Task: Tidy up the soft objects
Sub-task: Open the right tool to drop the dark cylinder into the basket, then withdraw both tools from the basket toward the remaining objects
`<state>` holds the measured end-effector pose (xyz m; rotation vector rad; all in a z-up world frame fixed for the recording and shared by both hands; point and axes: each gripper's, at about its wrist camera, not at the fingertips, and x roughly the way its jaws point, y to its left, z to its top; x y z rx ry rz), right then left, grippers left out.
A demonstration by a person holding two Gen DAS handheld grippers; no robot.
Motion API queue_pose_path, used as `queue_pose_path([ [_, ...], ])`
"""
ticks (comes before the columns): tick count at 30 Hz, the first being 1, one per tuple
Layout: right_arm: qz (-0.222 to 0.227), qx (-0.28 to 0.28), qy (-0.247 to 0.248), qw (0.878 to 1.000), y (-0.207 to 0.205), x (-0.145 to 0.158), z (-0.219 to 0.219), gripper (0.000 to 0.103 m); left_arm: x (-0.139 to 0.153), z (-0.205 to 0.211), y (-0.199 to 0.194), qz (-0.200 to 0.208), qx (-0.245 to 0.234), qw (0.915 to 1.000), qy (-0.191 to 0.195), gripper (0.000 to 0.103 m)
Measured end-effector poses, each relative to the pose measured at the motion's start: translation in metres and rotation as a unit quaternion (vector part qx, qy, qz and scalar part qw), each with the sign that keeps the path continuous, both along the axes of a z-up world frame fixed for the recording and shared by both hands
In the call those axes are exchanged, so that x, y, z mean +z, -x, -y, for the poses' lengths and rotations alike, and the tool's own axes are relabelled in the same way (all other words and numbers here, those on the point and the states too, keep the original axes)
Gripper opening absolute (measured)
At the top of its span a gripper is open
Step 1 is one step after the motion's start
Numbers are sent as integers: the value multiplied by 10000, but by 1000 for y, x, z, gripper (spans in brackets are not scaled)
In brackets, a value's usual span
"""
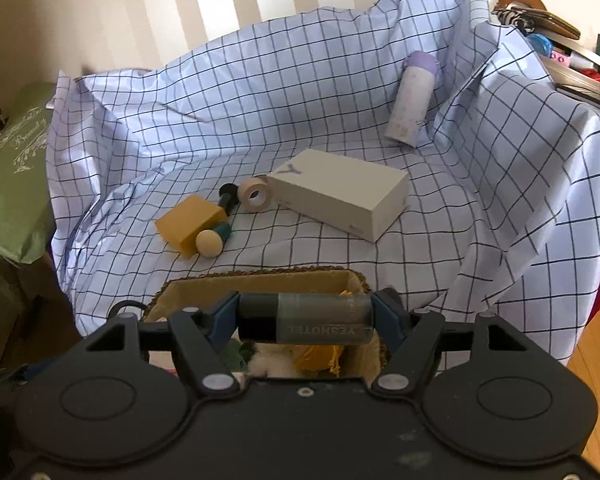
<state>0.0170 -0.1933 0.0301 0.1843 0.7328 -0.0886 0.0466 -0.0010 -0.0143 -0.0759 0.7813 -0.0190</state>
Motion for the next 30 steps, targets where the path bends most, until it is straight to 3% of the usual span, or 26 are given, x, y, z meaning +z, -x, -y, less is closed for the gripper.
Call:
queue_pose_path([
  [30,-97,-81,-54,9999,1,-3,2,81,-7,11,2,-113,-219,9996,-110,84],
])
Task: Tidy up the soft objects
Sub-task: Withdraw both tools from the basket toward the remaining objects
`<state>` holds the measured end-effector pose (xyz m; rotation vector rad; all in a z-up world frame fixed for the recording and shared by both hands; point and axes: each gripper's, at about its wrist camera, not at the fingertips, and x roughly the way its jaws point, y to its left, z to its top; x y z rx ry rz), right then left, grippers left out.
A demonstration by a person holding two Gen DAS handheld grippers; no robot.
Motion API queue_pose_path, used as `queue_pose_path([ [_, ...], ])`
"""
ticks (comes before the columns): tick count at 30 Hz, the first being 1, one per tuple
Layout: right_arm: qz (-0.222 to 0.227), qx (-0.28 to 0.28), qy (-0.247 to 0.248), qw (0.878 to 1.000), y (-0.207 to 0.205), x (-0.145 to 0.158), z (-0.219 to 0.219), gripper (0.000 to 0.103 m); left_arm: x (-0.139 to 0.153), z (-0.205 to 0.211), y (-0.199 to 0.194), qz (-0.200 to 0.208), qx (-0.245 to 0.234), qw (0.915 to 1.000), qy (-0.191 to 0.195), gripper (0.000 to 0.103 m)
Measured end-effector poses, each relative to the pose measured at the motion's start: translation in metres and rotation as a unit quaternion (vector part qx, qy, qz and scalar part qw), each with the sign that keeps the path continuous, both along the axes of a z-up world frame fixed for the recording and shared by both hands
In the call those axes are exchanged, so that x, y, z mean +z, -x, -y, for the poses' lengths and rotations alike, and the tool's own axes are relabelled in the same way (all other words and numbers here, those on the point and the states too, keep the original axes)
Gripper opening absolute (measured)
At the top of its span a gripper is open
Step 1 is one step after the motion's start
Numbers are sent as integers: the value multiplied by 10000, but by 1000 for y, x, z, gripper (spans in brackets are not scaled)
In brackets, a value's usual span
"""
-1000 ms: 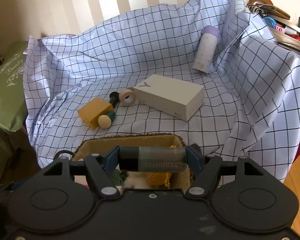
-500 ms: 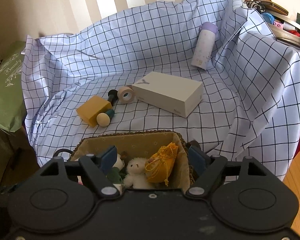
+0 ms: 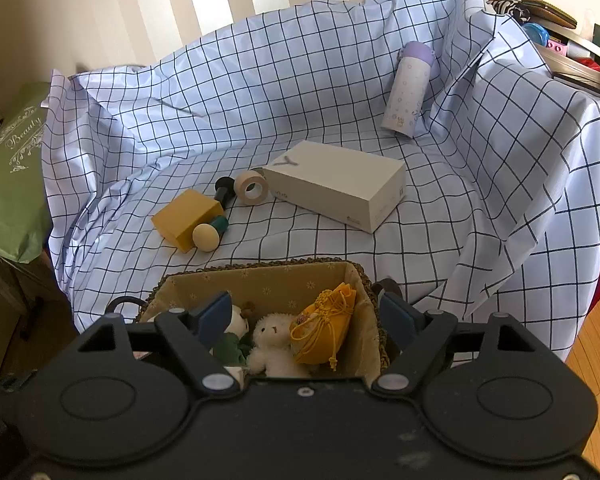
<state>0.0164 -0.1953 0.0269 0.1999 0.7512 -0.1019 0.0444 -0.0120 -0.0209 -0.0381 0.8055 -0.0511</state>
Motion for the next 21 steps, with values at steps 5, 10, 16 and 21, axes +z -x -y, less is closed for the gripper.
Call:
queue_pose_path([
  [5,-7,-3,7,10000,-1,-1,-1,82,-1,2,0,-12,-45,10000,-25,84],
  [10,-7,-10,1,10000,-1,-1,-1,82,-1,4,-1,-28,-84,10000,-43,84],
  [16,-7,-3,4,10000,-1,-1,-1,83,-1,4,-1,-34,-93,9999,-43,84],
  [21,-11,11,16,10000,-3,-1,-1,84,-1,5,-3,-36,-116,9999,-55,84],
])
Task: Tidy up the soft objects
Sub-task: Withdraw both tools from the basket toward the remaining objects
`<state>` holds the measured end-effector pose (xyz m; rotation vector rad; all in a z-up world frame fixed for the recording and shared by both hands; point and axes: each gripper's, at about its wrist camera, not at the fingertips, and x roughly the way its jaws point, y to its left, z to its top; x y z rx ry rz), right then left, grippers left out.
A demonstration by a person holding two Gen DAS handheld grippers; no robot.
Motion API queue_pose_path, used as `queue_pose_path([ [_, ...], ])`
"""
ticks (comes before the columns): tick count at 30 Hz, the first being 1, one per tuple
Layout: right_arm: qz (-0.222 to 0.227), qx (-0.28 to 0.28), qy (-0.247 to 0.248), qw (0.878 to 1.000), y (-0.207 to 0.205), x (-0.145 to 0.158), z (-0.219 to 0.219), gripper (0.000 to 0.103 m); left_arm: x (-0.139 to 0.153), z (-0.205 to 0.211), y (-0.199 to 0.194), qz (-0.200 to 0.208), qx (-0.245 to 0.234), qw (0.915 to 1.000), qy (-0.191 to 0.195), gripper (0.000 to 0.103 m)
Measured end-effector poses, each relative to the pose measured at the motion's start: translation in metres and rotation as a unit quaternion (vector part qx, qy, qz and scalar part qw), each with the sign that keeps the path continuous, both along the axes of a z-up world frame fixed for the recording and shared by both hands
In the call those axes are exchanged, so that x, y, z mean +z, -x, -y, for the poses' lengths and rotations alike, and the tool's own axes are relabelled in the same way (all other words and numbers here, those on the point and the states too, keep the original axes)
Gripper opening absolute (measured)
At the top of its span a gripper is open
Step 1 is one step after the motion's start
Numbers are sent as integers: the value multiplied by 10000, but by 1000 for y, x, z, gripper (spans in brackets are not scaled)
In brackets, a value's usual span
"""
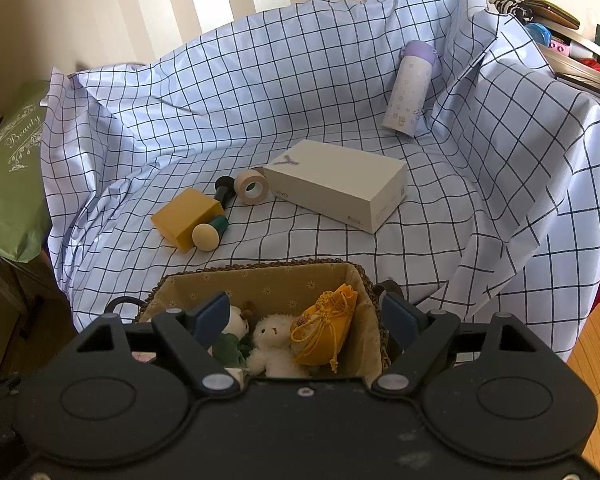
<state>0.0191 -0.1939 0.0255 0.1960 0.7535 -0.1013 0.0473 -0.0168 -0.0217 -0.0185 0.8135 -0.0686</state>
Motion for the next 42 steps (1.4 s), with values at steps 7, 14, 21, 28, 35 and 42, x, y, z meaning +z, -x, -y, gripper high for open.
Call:
queue_pose_path([
  [7,-75,-14,26,10000,-12,-2,0,84,0,-1,-9,-65,-14,10000,-6,84],
  [14,-192,-48,47,9998,-32,-2,6,85,4,-2,-22,-66,-8,10000,-68,84],
  [21,-392,-89,27,9992,-57,-10,10,85,10,0,-41,-63,-45,9999,-139,84],
  [28,-599,-82,63,9982,-86,-20,11,85,9,6,-69,-159,-164,9994,-240,84],
  [35,-687,-7,226,9974,-117,-25,11,85,1,7,-102,-300,-213,9988,-336,84],
  [42,-647,231,503,9964,-153,-25,5,85,-5,5,-132,-386,-190,9983,-398,84],
])
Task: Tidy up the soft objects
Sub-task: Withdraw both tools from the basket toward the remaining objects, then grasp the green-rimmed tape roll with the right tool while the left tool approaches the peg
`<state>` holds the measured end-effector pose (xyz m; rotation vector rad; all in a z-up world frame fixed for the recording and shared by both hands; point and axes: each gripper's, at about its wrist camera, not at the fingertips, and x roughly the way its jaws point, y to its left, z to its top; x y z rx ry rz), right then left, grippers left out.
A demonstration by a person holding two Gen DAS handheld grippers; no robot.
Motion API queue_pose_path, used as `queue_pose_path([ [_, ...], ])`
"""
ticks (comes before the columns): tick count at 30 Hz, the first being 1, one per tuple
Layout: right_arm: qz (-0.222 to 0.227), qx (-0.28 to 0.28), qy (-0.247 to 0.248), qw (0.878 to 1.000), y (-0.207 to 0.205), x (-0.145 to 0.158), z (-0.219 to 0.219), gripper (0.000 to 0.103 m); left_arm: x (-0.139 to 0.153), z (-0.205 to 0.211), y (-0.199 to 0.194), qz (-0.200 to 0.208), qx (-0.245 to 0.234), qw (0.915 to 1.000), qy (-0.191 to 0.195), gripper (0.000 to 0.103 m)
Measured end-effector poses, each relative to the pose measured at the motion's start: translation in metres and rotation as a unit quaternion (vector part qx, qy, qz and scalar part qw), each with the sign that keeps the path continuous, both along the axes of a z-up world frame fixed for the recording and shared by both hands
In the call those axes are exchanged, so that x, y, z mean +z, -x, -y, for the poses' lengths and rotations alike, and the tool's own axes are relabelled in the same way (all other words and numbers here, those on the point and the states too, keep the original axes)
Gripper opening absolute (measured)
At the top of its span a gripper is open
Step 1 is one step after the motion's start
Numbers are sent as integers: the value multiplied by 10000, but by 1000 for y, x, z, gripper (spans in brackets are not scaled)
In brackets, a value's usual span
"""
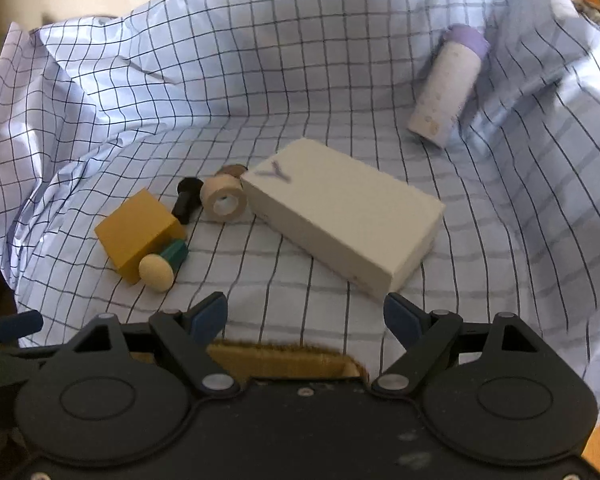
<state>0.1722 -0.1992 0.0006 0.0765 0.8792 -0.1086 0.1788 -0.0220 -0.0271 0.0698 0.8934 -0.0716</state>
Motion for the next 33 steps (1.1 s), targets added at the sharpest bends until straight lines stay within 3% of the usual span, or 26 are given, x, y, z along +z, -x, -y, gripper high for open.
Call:
queue_pose_path([
  [11,348,574,471,9966,-84,14,-24,90,1,5,-40,71,-71,9999,-119,84],
  [24,-520,800,392,9947,-219,-19,-31,90,-7,6,-65,13,-131,9998,-173,85],
  [33,-960,1288,775,9840,-249,-44,-50,90,-11,-2,-72,-43,-112,9998,-139,85],
])
